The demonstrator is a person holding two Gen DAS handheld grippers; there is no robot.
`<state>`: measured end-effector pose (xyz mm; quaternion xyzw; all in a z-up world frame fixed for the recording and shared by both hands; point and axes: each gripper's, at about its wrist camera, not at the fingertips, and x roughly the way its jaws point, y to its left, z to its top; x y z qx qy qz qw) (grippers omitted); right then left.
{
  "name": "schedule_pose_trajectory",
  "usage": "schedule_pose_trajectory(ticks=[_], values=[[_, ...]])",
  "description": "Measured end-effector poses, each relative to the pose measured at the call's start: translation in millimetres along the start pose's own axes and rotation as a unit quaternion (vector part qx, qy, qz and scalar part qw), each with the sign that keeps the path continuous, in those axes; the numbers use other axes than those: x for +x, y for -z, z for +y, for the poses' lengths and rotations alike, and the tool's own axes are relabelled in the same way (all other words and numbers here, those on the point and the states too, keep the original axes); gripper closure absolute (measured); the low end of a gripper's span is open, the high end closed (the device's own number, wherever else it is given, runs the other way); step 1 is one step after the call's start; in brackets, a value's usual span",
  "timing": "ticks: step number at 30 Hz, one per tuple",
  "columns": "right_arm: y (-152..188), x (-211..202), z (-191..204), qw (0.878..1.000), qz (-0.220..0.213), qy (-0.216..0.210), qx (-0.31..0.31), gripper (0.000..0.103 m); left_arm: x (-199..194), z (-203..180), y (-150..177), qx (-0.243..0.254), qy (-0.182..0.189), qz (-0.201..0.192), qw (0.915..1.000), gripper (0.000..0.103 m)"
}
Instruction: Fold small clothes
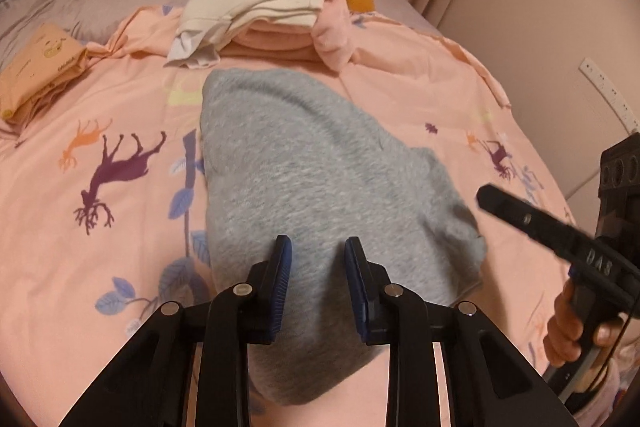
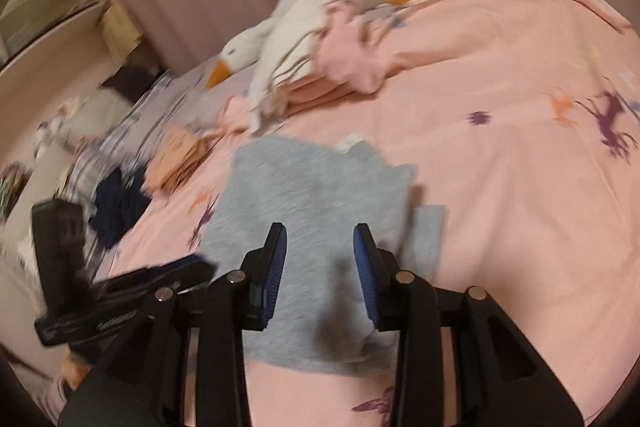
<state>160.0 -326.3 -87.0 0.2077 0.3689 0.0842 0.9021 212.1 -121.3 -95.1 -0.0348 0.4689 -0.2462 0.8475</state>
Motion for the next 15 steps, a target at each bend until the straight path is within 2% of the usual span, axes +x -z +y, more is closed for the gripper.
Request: schedule_pose_trajectory(ticks=[3,6,8,15], values=[[10,18,4,0.999,0.032,0.019,-0.021,0.073,9,1,4,0.004,-0.010,0.011,0.9999,0.075],[26,38,-5,0.995,0.070,0.062,-0.022,0.078,13,0,8,0.015,-0.013,0.012,0.9997,0.075],[34,43,-11,0.994,0.080,0.073,-0.018,0.080,13,-1,9,0.021,-0.013,0.009,0.9996,0.075],[36,41,-18,0.995,0.073,0.065,-0.003,0.082,10,-2,14,0.022,-0.021,-0.002,0.9995,0.075]])
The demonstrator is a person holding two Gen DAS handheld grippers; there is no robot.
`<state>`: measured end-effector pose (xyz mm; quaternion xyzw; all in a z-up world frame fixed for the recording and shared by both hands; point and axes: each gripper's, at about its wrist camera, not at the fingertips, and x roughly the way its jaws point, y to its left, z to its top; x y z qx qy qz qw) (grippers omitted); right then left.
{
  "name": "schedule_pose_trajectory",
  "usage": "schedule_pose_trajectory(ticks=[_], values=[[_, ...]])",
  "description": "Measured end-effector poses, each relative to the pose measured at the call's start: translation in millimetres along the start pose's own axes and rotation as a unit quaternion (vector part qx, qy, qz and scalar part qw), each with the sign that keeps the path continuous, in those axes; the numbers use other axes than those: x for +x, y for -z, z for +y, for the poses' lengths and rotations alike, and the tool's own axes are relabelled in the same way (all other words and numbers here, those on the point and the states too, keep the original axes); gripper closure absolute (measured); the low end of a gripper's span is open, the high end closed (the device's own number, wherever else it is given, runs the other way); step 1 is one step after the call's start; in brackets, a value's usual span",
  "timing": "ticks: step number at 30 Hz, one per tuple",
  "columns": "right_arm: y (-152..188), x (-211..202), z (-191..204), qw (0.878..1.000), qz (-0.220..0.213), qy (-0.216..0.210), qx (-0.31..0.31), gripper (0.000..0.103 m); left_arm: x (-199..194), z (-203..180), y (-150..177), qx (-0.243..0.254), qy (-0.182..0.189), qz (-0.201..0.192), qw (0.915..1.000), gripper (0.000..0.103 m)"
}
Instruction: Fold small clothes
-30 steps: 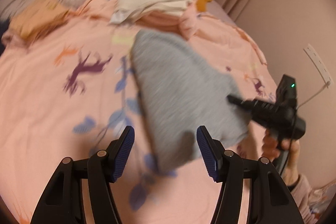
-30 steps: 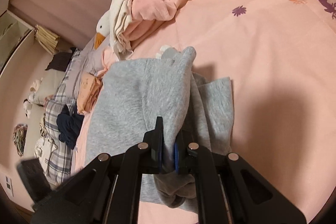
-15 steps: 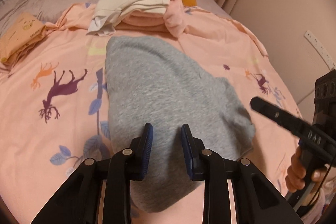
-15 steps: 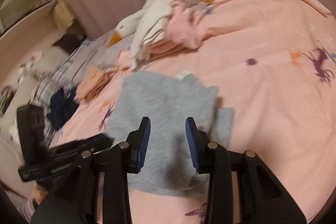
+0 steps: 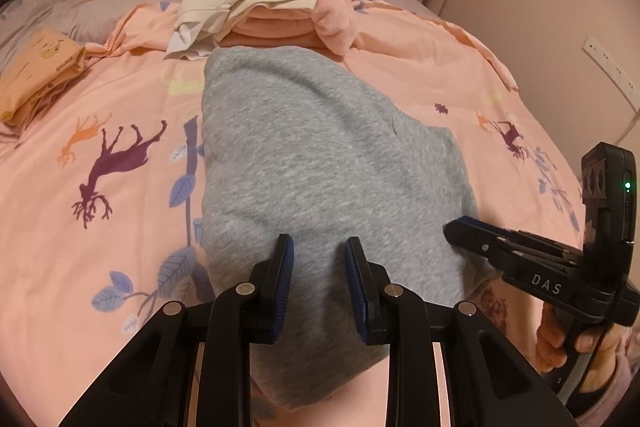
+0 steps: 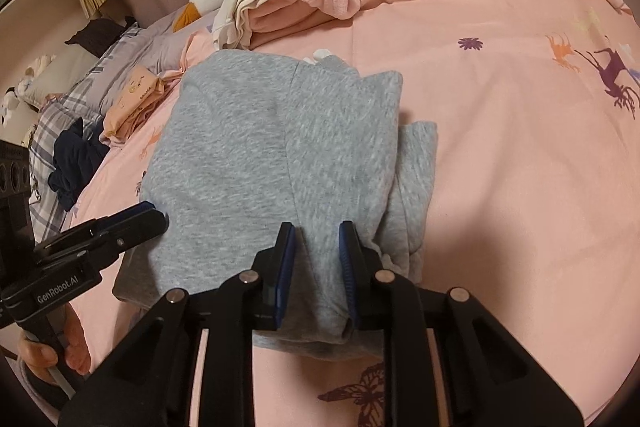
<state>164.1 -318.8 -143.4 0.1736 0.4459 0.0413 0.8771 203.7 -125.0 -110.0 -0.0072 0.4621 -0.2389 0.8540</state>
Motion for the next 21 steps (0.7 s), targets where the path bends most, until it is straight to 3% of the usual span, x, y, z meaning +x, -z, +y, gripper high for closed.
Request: schedule_pose_trajectory(ticks=[6,12,21], values=[[6,-13,5,1.000,-0.020,-0.007,0.009,0.079,-13,-4,11,0.005,-0.023,-0.012,0.9996,0.075],[12,-31,25,0.998,-0.053,-0.011,-0.024,0.076,-19,0,26,-0.004,-0.020,-0.012,0.9997,0.075],[19,-9,22,0.999,-0.021,0.015,-0.019,0.080,-15,1,32,-0.006,-0.018,-0.006,0.9998,0.075]])
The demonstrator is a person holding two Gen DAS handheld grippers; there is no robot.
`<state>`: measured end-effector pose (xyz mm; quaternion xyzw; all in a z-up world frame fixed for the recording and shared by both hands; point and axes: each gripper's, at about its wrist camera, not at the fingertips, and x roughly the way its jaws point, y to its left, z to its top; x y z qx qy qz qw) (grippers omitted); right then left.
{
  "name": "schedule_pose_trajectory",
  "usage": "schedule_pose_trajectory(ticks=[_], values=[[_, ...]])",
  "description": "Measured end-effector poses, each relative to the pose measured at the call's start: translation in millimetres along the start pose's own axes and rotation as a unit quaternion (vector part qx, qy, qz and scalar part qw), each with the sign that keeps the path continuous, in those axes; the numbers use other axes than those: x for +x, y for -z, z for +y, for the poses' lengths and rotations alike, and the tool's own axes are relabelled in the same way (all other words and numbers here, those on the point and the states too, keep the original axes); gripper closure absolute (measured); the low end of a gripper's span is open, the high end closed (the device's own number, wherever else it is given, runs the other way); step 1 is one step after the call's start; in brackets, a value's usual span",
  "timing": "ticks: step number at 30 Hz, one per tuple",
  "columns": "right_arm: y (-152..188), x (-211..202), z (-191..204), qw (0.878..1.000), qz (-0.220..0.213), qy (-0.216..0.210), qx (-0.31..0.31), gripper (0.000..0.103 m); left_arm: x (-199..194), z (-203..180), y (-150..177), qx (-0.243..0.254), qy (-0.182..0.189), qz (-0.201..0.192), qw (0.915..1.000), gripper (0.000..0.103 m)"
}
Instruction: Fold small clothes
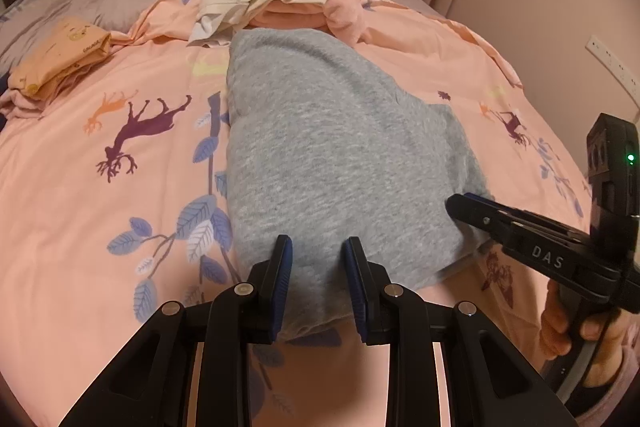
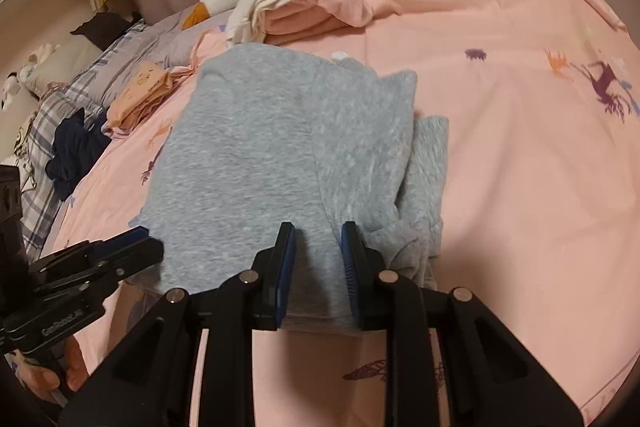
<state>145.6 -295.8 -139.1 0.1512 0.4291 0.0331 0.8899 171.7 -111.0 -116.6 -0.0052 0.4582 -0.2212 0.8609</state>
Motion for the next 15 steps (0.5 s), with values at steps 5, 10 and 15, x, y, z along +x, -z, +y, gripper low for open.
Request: schedule_pose_trajectory(ticks=[5,10,15], values=[[2.3,-0.1,-1.9,1.000,-0.003,-0.004,0.010,0.080,0.6,1.0,3.4,0.000,0.001,0.005,1.0000,0.075],[2.8,-0.5,-1.9,1.000,-0.003,-0.005,0.010,0.080,1.0,0.3,6.5,0.000,-0.001,0.008,1.0000,0.075],[3.7,-1.3,-1.8,1.000,-0.003,-0.007,0.012,0.079,1.2,1.5,7.6,-0.001,0.001,0.010,0.9999,0.075]])
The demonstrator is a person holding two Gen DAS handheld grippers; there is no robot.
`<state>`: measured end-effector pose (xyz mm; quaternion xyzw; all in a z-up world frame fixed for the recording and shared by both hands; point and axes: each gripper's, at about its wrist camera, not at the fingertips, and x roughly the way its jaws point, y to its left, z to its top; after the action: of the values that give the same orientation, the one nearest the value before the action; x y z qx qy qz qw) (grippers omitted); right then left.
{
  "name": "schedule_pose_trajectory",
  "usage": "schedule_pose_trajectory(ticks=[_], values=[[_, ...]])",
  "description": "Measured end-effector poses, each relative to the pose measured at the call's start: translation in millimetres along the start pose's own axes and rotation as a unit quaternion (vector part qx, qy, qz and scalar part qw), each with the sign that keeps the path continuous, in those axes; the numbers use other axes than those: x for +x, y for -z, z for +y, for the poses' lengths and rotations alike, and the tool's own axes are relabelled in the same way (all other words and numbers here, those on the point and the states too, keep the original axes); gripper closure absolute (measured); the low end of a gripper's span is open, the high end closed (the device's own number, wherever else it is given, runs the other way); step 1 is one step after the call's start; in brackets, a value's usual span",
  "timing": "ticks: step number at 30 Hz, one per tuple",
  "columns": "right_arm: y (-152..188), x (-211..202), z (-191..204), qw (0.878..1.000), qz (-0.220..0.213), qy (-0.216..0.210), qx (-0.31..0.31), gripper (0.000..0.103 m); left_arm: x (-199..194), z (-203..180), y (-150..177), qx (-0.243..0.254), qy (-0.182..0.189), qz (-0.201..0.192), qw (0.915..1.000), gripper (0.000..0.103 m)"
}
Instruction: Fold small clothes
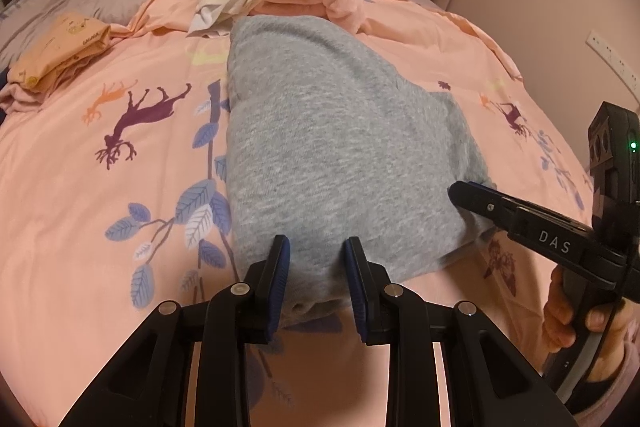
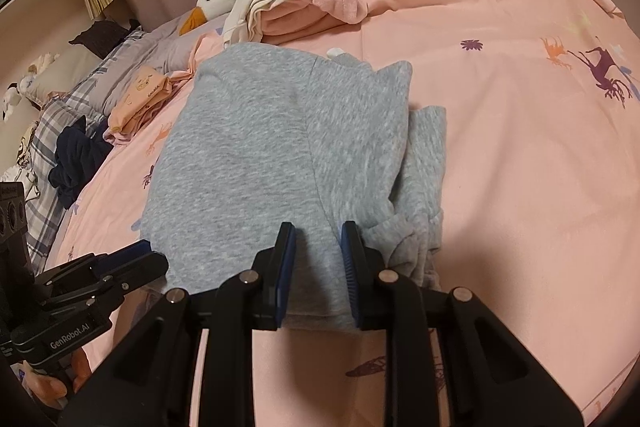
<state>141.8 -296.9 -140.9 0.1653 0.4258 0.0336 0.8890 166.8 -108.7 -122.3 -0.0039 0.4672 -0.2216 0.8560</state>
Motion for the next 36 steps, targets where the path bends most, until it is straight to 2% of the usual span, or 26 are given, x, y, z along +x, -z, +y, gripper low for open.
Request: schedule_pose_trajectory(ticks=[36], values=[[7.3,-4.7,-4.9,1.000,-0.002,-0.017,0.016,0.079,1.2,-1.5,2.2,0.003,-0.006,0.002,1.0000,0.075]])
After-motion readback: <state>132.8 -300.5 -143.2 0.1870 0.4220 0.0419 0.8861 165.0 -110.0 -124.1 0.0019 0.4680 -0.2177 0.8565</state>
